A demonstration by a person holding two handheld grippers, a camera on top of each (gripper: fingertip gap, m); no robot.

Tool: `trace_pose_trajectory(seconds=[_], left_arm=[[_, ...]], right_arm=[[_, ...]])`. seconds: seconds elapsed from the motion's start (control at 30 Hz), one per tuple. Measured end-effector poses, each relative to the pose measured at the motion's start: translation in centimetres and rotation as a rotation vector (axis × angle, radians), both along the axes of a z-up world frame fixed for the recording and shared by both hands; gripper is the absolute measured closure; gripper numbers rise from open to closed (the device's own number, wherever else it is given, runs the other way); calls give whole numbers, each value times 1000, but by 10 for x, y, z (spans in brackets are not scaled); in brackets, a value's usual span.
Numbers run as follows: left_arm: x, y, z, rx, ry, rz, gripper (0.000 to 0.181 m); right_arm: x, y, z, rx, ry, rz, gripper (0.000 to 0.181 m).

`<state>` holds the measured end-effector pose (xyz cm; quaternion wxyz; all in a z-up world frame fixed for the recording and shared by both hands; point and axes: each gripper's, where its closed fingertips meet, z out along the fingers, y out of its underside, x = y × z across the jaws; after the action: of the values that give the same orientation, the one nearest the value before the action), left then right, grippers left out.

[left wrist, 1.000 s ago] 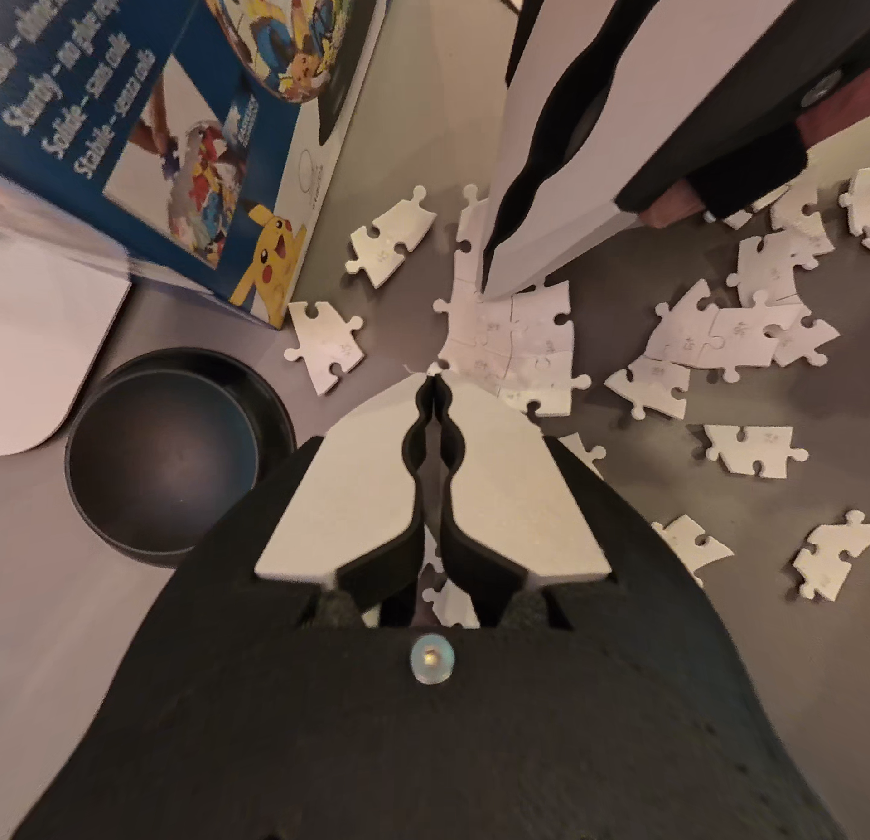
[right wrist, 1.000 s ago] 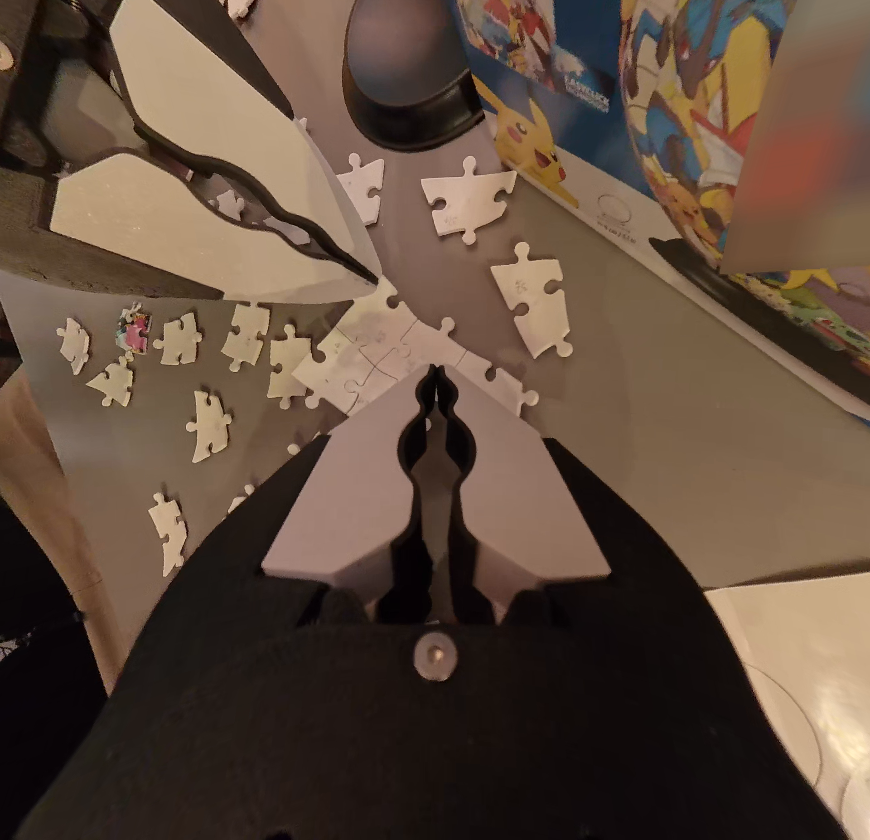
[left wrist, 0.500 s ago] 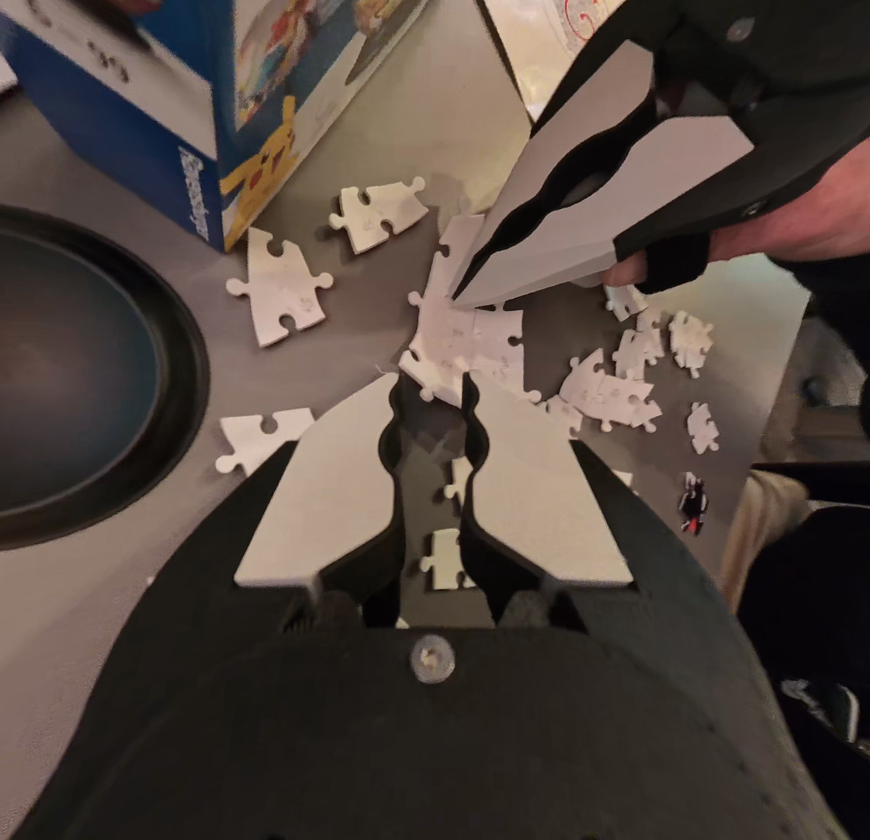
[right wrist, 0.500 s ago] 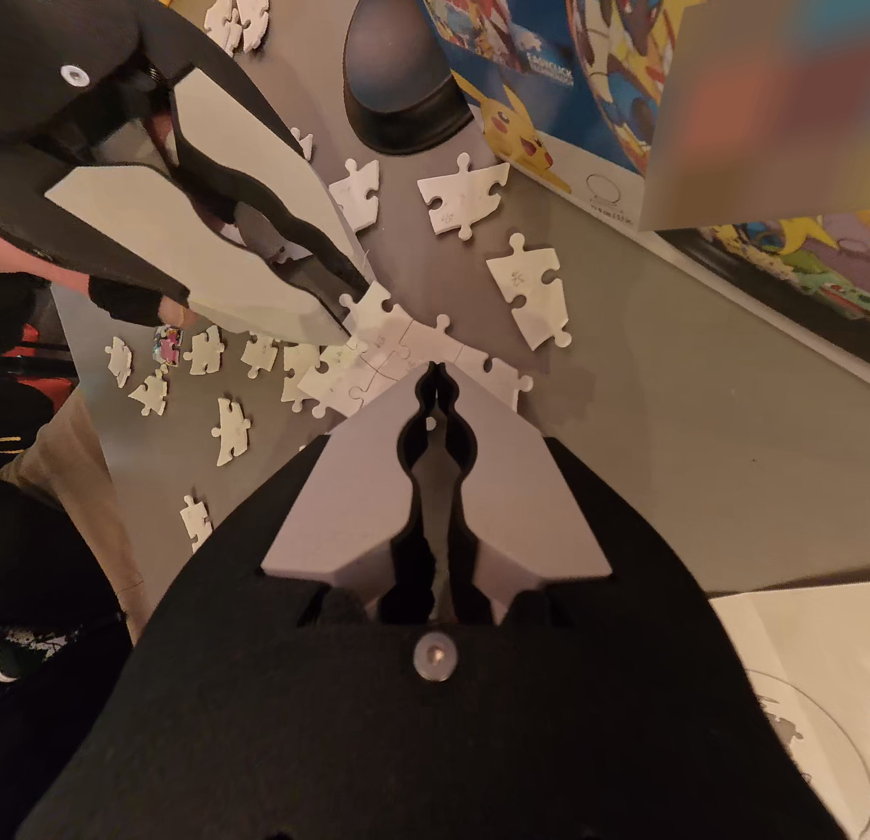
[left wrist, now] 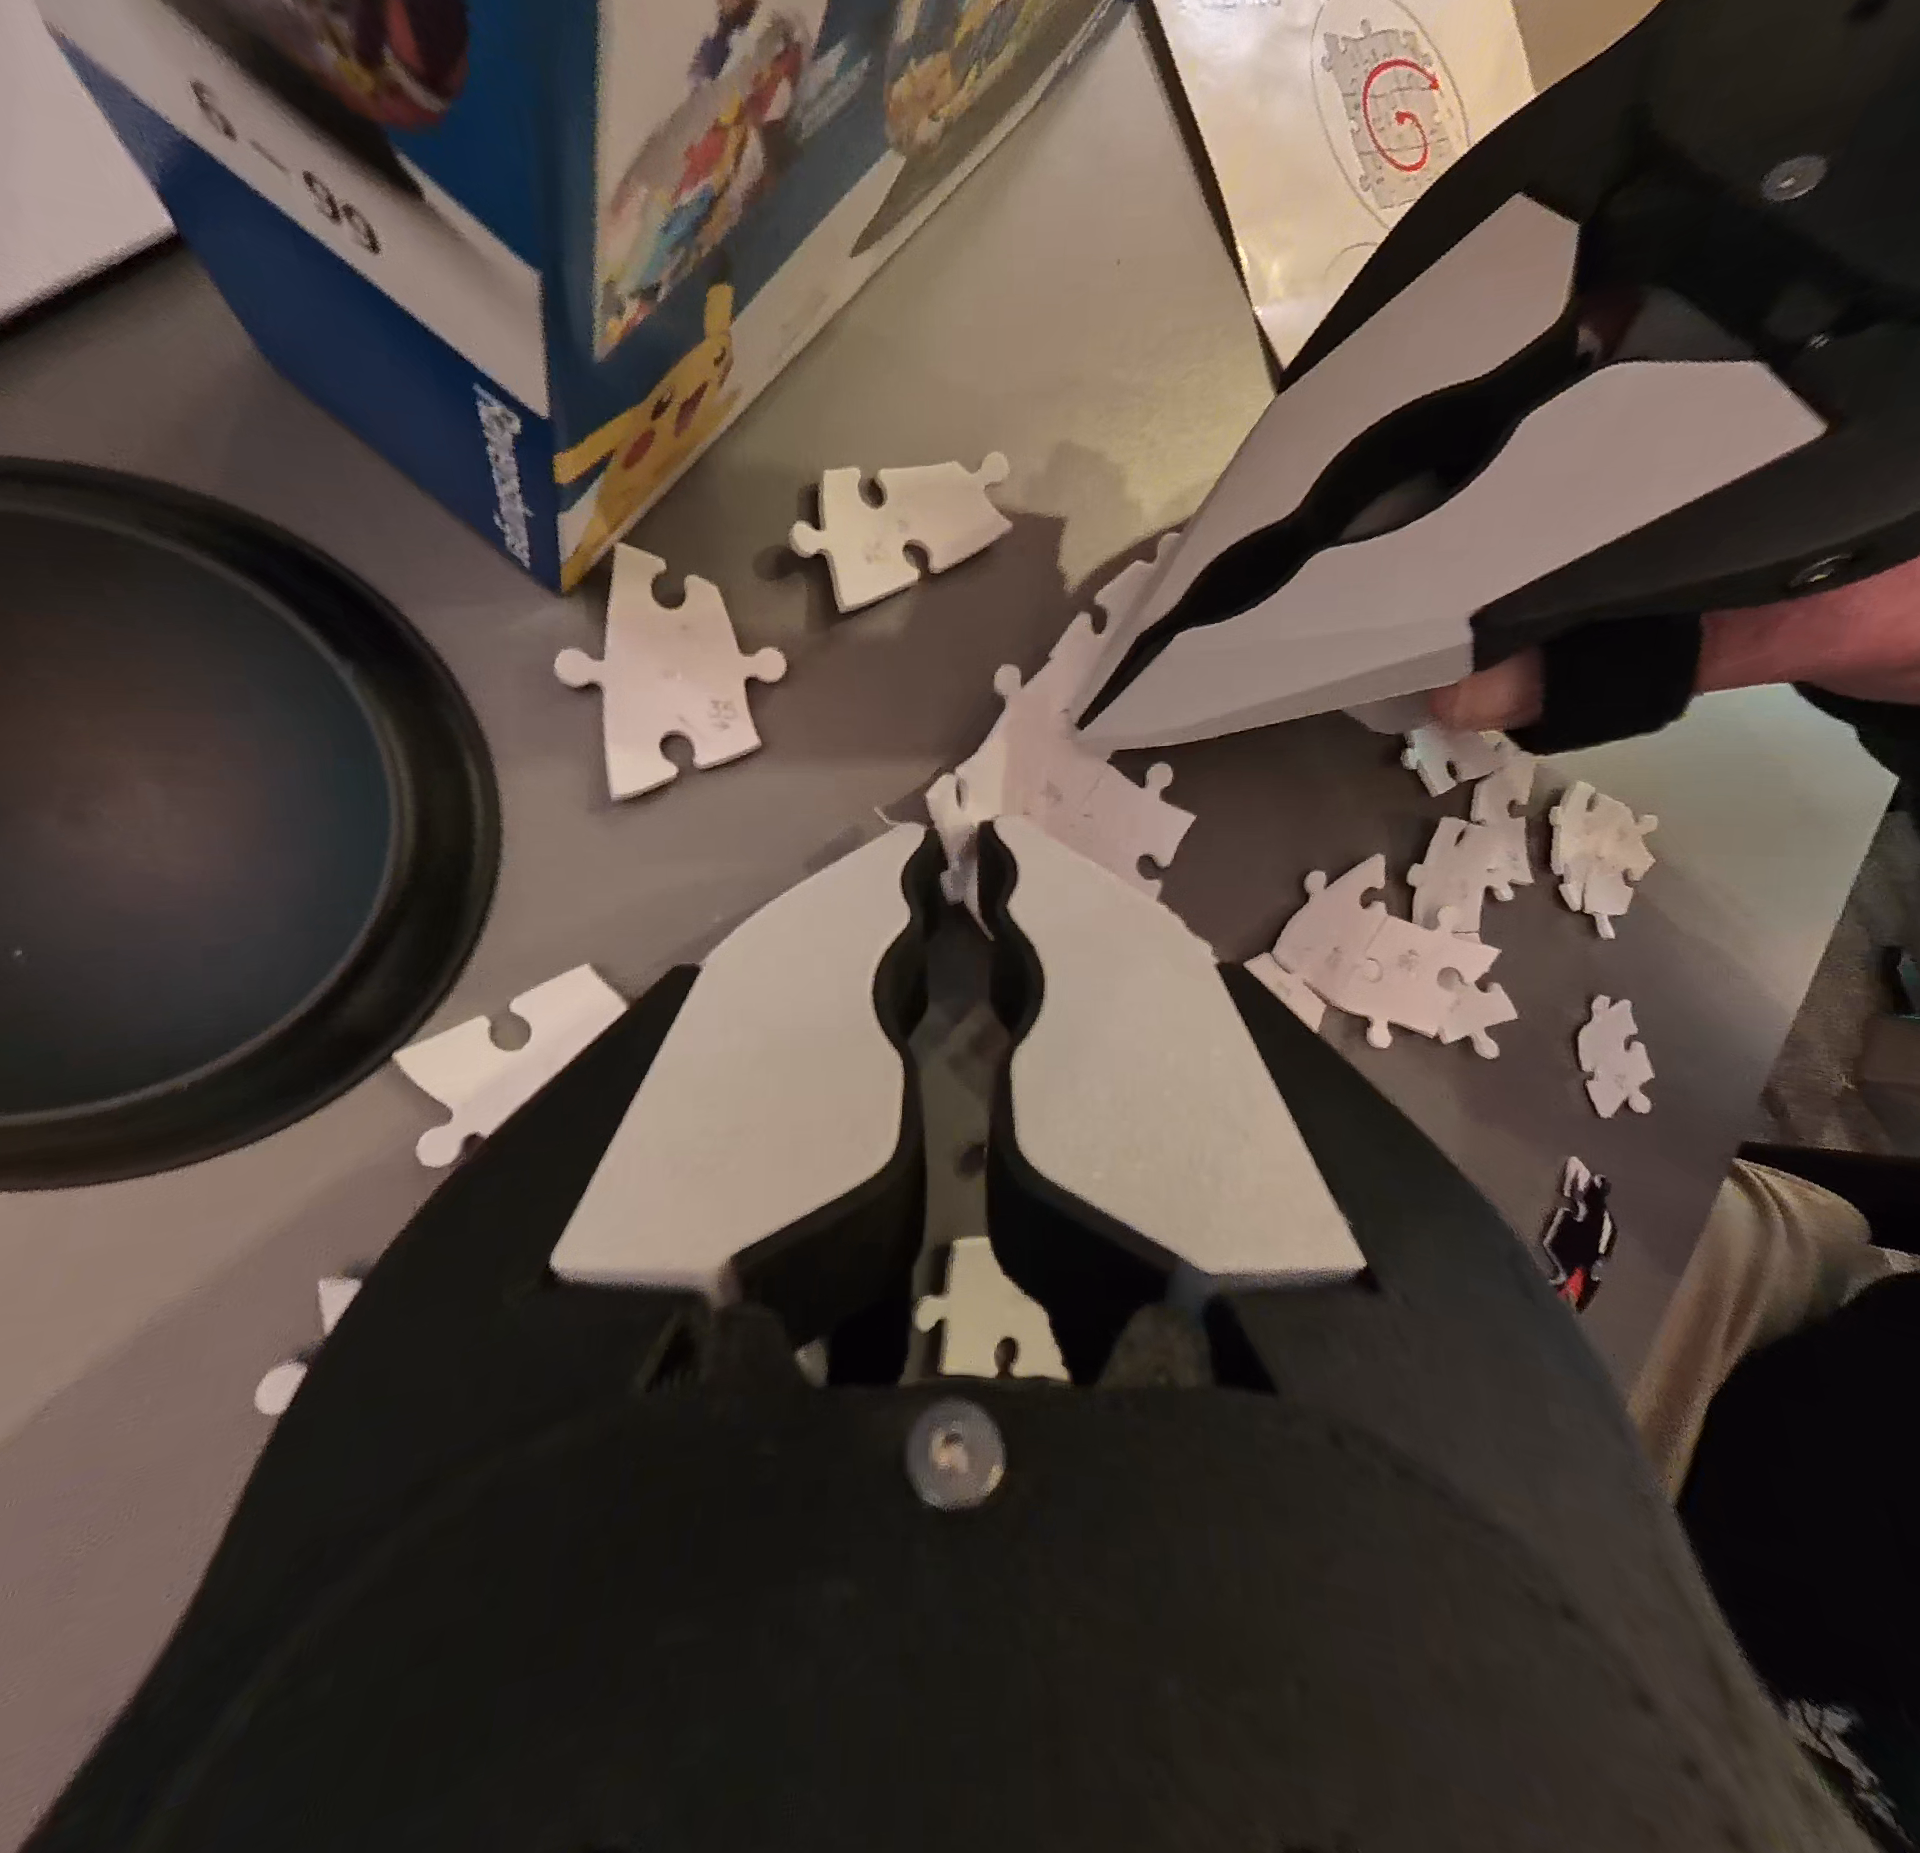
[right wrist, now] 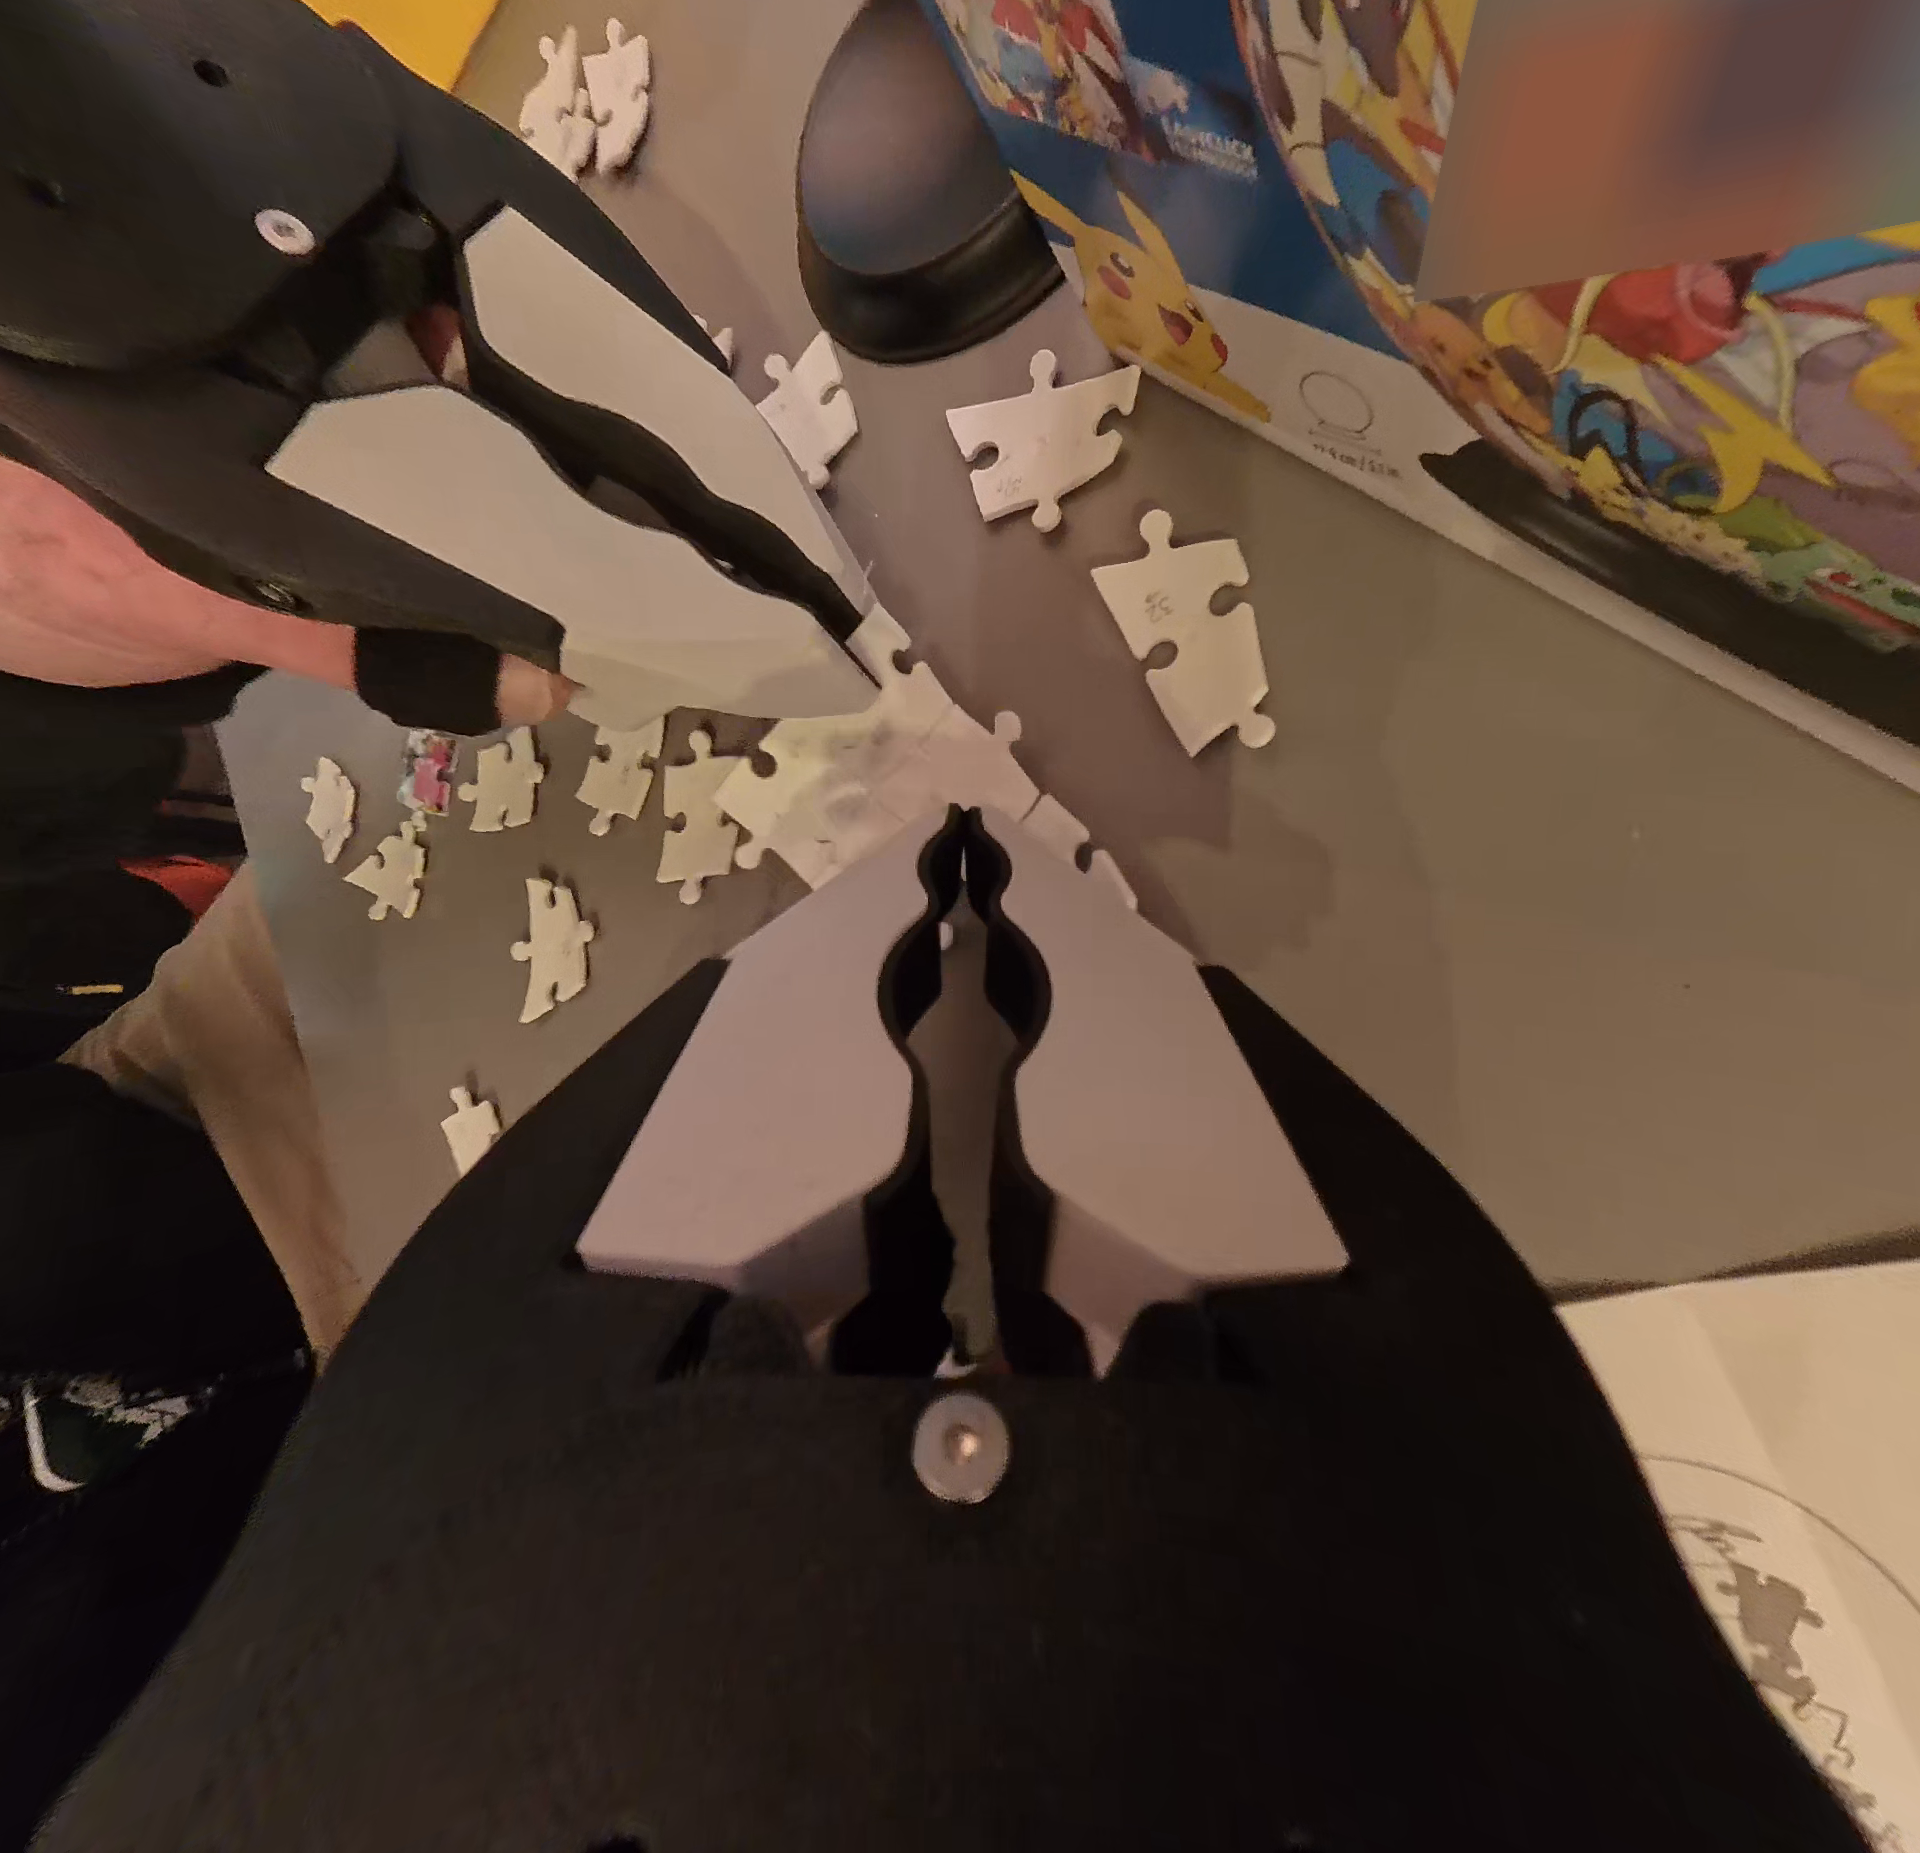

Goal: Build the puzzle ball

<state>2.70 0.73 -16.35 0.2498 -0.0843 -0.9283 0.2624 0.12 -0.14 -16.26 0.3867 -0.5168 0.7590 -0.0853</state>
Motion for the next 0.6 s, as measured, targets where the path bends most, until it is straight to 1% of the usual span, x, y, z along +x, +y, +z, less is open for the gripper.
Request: trace_pose_trajectory(seconds=[0.03,0.2,0.27,0.33,0.43,0.6], left_arm=[[-1,0,0,-4,-5,-1,175],[0,-2,3,-14,-31,-12,176],[1,-3,4,-18,-48,-10,176],[1,-3,4,-18,-62,-15,176],[1,-4,6,-18,-80,-19,176],[0,-6,6,-2,-104,-30,176]], right_arm=[[-1,-1,3,-1,-7,-5,181],[-16,-16,18,-49,-23,-32,181],[-21,-19,15,-74,-6,-24,181],[-20,-13,11,-63,0,-2,181],[-16,-7,0,-98,42,32,181],[-7,-5,-3,-127,39,36,181]])
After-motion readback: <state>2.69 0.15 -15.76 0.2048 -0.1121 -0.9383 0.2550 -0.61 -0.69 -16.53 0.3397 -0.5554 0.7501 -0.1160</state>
